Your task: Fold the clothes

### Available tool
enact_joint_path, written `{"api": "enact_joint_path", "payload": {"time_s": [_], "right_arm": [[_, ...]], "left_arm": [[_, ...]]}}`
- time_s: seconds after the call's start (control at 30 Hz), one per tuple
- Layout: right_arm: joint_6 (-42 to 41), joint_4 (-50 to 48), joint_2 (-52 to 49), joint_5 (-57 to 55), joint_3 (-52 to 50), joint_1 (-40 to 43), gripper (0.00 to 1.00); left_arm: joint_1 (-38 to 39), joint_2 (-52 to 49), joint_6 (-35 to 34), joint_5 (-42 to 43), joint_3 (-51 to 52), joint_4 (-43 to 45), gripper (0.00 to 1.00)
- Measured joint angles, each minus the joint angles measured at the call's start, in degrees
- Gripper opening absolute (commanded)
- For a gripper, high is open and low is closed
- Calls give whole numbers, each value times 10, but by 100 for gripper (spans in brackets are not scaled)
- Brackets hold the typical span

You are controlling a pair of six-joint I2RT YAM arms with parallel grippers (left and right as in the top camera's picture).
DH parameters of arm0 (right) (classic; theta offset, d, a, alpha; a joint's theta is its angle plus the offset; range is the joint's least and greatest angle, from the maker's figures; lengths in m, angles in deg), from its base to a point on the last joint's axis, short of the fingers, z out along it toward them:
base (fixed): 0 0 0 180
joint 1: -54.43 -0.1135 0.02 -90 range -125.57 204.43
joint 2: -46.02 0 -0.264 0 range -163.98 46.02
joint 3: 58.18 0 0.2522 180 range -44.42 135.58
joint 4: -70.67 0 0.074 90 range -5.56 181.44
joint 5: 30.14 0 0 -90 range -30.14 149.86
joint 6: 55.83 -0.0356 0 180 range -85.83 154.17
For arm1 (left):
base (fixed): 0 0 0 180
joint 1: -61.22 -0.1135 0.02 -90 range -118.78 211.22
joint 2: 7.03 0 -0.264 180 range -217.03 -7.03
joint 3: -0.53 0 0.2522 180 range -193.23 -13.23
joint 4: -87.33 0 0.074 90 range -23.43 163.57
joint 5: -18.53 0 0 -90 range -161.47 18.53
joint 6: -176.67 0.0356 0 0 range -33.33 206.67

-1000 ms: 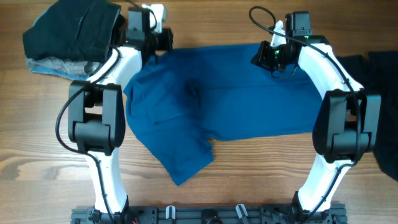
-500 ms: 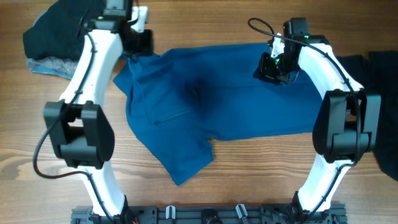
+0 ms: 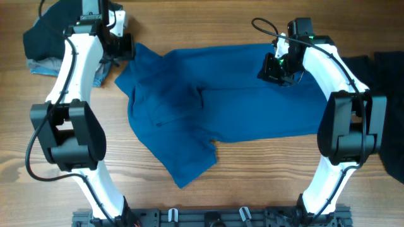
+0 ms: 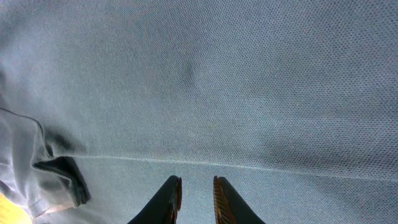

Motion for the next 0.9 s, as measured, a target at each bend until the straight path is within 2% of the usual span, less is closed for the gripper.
{"api": "enact_joint_path", "payload": {"time_s": [0.17, 0.3, 0.37, 0.47, 0.5, 0.63, 0.9], "right_arm": [[0, -1, 0, 0, 0, 0, 22], [0, -1, 0, 0, 0, 0, 21], [0, -1, 0, 0, 0, 0, 21], [0, -1, 0, 0, 0, 0, 22], [0, -1, 0, 0, 0, 0, 21], [0, -1, 0, 0, 0, 0, 22], [0, -8, 0, 0, 0, 0, 22]], "left_arm": [[-1, 0, 4, 0, 9, -18, 55], [-1, 0, 8, 18, 64, 18, 52], [-1, -2, 10, 42, 80, 30, 41], [-1, -5, 14, 73, 85, 45, 6], [-1, -6, 16, 83, 85, 47, 4], [-1, -10, 17, 104, 86, 77, 4], [-4, -11, -39, 118, 86, 236, 5]]}}
